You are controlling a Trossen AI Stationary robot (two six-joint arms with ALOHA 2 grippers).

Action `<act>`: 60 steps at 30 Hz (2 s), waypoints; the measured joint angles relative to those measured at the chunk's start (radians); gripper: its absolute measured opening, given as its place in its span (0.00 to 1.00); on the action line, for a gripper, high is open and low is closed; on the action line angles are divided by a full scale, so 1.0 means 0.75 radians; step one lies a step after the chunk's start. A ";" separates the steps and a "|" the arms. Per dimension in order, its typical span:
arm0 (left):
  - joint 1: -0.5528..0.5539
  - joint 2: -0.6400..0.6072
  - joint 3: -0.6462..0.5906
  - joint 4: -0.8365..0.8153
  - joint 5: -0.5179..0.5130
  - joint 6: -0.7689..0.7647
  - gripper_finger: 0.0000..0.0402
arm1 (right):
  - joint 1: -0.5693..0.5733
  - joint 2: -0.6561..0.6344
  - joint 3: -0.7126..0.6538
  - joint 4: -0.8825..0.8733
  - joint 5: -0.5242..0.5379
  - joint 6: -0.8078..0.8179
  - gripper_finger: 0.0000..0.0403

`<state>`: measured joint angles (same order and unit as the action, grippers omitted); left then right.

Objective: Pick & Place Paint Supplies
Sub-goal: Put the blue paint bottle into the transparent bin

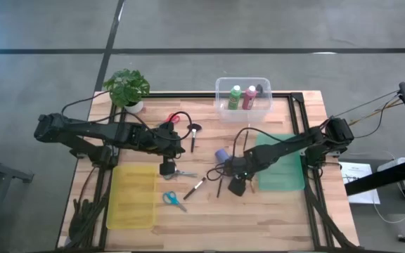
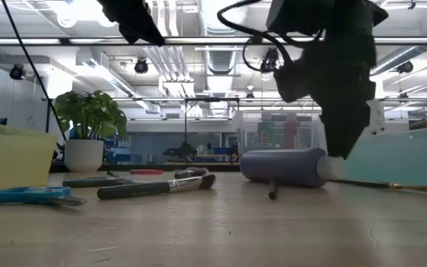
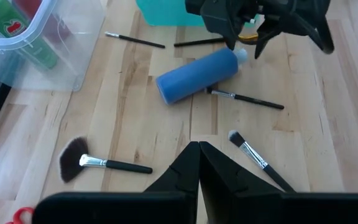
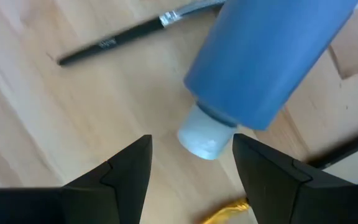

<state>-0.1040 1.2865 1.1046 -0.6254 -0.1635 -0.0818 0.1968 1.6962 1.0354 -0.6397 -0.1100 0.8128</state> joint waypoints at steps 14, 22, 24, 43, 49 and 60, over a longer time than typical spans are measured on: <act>0.000 0.000 0.000 -0.001 0.000 -0.001 0.04 | -0.059 0.082 0.022 0.026 0.005 0.201 0.55; 0.000 0.000 0.000 -0.001 0.000 0.001 0.04 | -0.077 0.159 0.070 0.030 0.005 0.244 0.55; 0.000 0.000 0.000 -0.001 0.000 0.001 0.04 | -0.081 0.173 0.082 0.027 0.005 0.248 0.55; 0.000 -0.001 0.000 -0.001 0.005 0.005 0.04 | -0.123 0.152 0.078 0.028 -0.124 0.252 0.28; 0.000 -0.001 0.000 -0.001 0.006 0.005 0.04 | -0.108 0.093 0.099 0.026 -0.234 0.211 0.28; 0.000 -0.001 0.000 -0.040 0.006 0.005 0.04 | -0.139 -0.142 0.116 -0.251 -0.835 0.066 0.28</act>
<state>-0.1040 1.2861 1.1046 -0.6555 -0.1591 -0.0780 0.0927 1.5894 1.1227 -0.8282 -0.7360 0.8627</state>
